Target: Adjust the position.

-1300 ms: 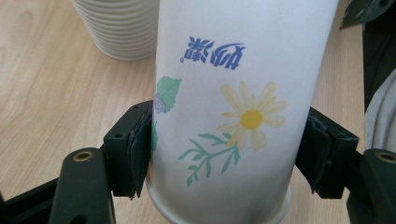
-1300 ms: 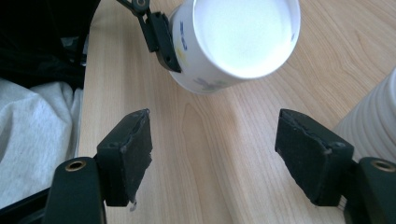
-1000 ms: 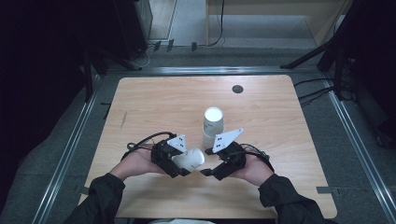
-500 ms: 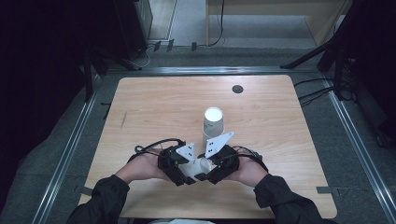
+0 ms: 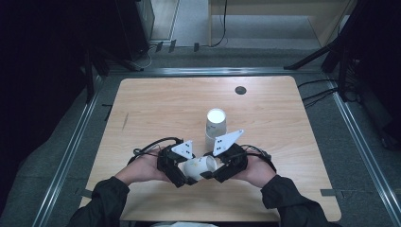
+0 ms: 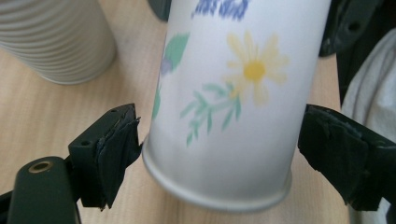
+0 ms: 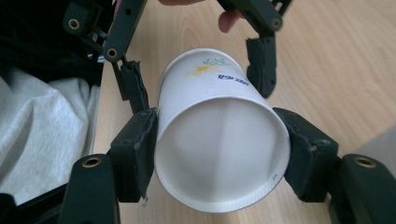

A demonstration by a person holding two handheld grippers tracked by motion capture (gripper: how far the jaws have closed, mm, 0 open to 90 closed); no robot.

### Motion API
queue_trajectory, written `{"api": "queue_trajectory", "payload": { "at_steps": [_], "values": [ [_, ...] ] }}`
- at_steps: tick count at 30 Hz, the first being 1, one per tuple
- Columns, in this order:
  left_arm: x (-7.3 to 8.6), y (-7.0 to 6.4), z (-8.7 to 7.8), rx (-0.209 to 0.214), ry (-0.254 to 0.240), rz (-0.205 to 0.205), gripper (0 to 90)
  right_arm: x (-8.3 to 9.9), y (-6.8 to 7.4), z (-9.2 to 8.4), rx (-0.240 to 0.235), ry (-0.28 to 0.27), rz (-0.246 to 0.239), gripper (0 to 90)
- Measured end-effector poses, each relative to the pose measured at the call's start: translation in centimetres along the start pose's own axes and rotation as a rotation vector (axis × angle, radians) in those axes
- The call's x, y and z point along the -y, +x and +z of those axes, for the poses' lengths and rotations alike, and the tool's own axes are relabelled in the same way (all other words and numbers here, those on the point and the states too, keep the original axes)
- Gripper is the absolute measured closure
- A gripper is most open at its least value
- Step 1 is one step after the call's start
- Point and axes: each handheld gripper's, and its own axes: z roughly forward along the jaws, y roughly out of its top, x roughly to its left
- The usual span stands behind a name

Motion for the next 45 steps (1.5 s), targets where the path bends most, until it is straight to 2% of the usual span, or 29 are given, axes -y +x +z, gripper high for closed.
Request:
{"api": "queue_trajectory", "payload": {
  "at_steps": [2,6,11,17,22,23,24,26,33,34,37,38,42,45],
  "values": [
    [0.0,0.2,-0.5,-0.008,-0.025,-0.019,11.0,0.1,-0.2,-0.4,0.004,-0.008,0.007,34.8],
    [0.3,0.5,-1.1,0.001,-0.075,-0.050,11.0,0.4,-0.5,-1.4,0.009,-0.028,0.018,34.9],
    [0.6,0.5,-1.5,0.002,-0.107,-0.067,9.2,0.4,-0.7,-2.0,0.009,-0.047,0.013,34.8],
    [0.8,0.0,-1.6,0.010,-0.180,-0.092,9.0,-0.1,-0.8,-2.3,-0.022,-0.085,0.020,34.9],
    [0.7,-0.7,-1.4,0.026,-0.207,-0.082,9.2,-0.9,-0.6,-2.2,-0.081,-0.142,0.018,34.8],
    [0.7,-0.7,-1.5,0.030,-0.213,-0.081,9.2,-0.9,-0.6,-2.2,-0.081,-0.142,0.018,34.8],
    [0.8,-0.9,-1.6,0.036,-0.239,-0.085,9.4,-1.1,-0.6,-2.2,-0.098,-0.155,0.020,34.8],
    [0.8,-0.9,-1.7,0.040,-0.251,-0.089,9.6,-1.2,-0.6,-2.2,-0.105,-0.163,0.018,34.8],
    [1.3,-0.8,-2.9,0.050,-0.343,-0.101,15.8,-1.6,-0.6,-2.1,-0.135,-0.193,0.023,34.8],
    [1.4,-0.7,-3.2,0.052,-0.354,-0.097,21.3,-1.6,-0.6,-2.2,-0.141,-0.196,0.026,34.9],
    [1.4,-0.7,-3.3,0.055,-0.362,-0.094,22.8,-1.7,-0.6,-2.3,-0.146,-0.205,0.031,35.0],
    [1.4,-0.8,-3.3,0.048,-0.356,-0.082,23.5,-1.7,-0.6,-2.3,-0.147,-0.206,0.028,35.1],
    [1.3,-0.8,-3.4,0.052,-0.347,-0.073,25.3,-1.7,-0.6,-2.3,-0.147,-0.203,0.025,35.3],
    [1.3,-0.8,-3.6,0.053,-0.335,-0.069,25.5,-1.6,-0.6,-2.3,-0.157,-0.202,0.022,31.7]
  ]
}}
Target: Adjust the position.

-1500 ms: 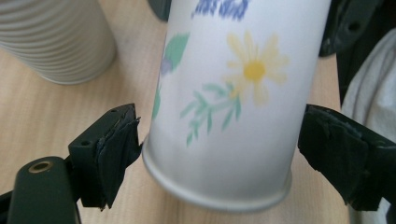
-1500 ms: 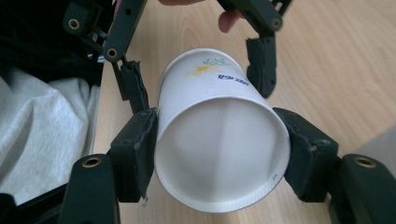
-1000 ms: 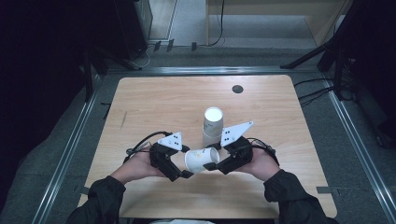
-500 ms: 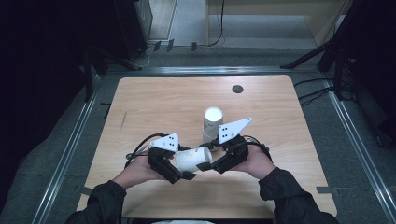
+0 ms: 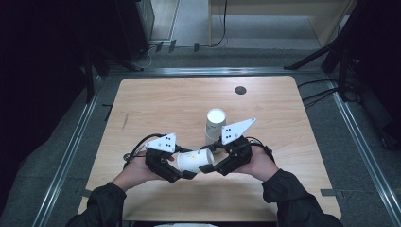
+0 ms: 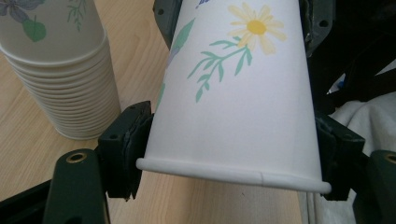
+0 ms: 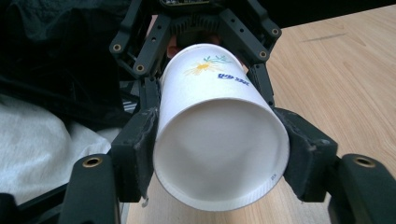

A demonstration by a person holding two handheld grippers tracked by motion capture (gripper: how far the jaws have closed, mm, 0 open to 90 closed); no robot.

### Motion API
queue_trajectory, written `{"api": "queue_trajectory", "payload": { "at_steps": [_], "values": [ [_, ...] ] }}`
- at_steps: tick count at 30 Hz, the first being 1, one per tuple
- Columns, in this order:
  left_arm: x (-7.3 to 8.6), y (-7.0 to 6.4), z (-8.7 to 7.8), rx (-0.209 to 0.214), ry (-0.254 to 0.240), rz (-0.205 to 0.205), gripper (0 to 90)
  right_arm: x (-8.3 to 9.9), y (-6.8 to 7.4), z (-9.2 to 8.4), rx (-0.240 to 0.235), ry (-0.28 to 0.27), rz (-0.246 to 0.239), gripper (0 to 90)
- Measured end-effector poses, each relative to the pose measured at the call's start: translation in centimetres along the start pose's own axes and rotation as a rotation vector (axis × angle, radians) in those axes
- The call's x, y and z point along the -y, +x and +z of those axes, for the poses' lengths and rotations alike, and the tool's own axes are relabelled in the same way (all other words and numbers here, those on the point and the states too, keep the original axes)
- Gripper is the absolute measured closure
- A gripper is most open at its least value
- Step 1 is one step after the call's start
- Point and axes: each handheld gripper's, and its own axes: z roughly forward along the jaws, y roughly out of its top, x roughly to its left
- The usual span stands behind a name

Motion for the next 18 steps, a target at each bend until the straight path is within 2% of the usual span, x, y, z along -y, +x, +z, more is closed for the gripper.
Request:
{"api": "queue_trajectory", "payload": {
  "at_steps": [1,7,11,15,16,17,18],
  "values": [
    [-0.1,0.0,-0.4,-0.006,0.004,0.005,25.5,-0.1,0.0,0.1,0.009,0.008,0.014,26.5],
    [0.0,0.3,-1.2,-0.023,0.022,0.001,25.6,0.3,0.0,0.3,0.049,0.049,-0.006,26.5],
    [-0.2,0.8,-1.5,-0.043,0.068,-0.002,25.5,0.6,0.0,0.3,0.073,0.078,-0.019,26.8],
    [-0.4,1.4,-1.3,-0.030,0.120,-0.023,25.5,1.0,0.0,0.2,0.106,0.104,-0.018,27.3],
    [-0.4,1.4,-1.3,-0.030,0.120,-0.023,25.5,1.0,0.0,0.2,0.106,0.104,-0.018,27.3],
    [-0.4,1.5,-1.0,-0.035,0.148,-0.023,25.5,1.2,0.0,0.2,0.117,0.116,-0.015,27.7],
    [-0.4,1.5,-1.0,-0.035,0.148,-0.023,25.5,1.2,0.0,0.2,0.117,0.116,-0.015,27.7]
  ]
}}
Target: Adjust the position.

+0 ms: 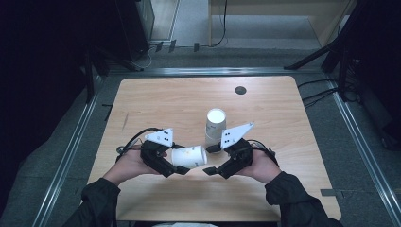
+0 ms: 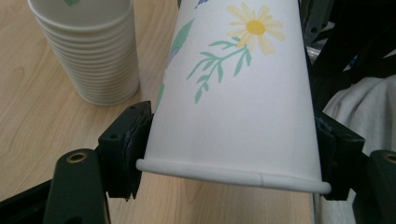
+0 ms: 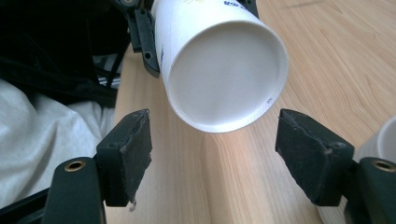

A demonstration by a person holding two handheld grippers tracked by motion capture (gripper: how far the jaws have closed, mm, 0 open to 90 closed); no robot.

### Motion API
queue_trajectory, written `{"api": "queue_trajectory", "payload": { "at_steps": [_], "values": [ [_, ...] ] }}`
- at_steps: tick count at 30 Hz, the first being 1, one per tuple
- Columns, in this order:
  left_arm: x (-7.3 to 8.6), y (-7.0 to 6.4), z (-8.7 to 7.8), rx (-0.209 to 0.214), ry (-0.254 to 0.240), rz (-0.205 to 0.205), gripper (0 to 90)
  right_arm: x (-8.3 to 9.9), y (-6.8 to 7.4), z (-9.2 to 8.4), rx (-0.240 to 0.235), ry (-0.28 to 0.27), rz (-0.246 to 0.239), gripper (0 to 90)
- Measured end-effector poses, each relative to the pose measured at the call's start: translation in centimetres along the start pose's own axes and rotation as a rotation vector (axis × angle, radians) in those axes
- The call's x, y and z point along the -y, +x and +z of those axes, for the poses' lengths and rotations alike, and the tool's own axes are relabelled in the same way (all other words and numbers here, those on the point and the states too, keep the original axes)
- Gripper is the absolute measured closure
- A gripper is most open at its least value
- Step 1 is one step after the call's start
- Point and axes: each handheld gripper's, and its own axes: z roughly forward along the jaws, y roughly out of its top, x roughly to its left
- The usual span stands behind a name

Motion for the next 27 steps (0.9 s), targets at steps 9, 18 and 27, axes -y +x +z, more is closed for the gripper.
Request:
{"api": "queue_trajectory", "payload": {
  "at_steps": [9,18,27],
  "values": [
    [-0.5,0.4,1.7,-0.038,0.131,0.034,25.2,0.8,0.3,0.3,0.038,0.049,0.000,28.3],
    [-0.7,0.4,3.0,-0.026,0.212,0.038,25.2,1.3,0.1,1.1,0.039,0.081,-0.011,28.7],
    [-0.7,0.1,3.6,-0.048,0.267,0.063,25.5,1.5,0.1,2.4,0.033,0.147,-0.035,29.4]
  ]
}}
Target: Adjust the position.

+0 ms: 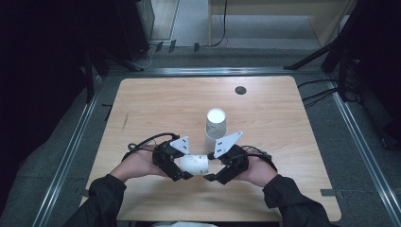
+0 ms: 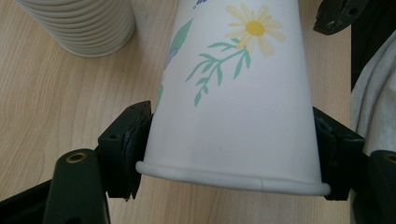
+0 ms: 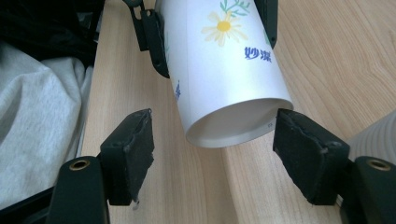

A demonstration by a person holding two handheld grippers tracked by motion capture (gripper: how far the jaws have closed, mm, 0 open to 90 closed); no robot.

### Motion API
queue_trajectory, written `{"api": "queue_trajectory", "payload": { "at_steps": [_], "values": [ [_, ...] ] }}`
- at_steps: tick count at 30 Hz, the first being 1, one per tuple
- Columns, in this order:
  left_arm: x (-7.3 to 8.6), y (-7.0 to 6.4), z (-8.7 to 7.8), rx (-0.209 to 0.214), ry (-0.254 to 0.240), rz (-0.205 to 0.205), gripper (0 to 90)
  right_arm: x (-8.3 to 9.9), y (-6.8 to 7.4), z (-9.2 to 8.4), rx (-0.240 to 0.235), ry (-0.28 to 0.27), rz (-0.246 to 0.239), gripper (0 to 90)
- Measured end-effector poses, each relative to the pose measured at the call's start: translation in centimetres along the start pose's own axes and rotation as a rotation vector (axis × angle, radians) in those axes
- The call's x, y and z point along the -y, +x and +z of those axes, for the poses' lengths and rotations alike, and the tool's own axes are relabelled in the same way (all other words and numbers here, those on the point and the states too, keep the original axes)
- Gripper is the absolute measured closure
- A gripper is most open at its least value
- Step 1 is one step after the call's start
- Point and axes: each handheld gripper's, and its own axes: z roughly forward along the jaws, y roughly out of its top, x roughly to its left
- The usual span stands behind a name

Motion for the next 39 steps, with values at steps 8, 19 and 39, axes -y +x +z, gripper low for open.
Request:
{"api": "queue_trajectory", "payload": {
  "at_steps": [8,19,39],
  "values": [
    [-0.2,-0.4,0.3,0.015,0.018,0.020,25.7,0.1,-0.3,-0.4,0.017,-0.012,0.010,29.6],
    [-1.0,-1.5,1.6,0.032,0.065,0.065,25.6,-0.5,0.6,1.6,-0.021,0.044,-0.052,30.7],
    [-0.5,-0.4,-0.2,0.010,-0.068,0.015,14.3,-0.6,0.4,0.2,0.002,-0.003,-0.052,35.1]
  ]
}}
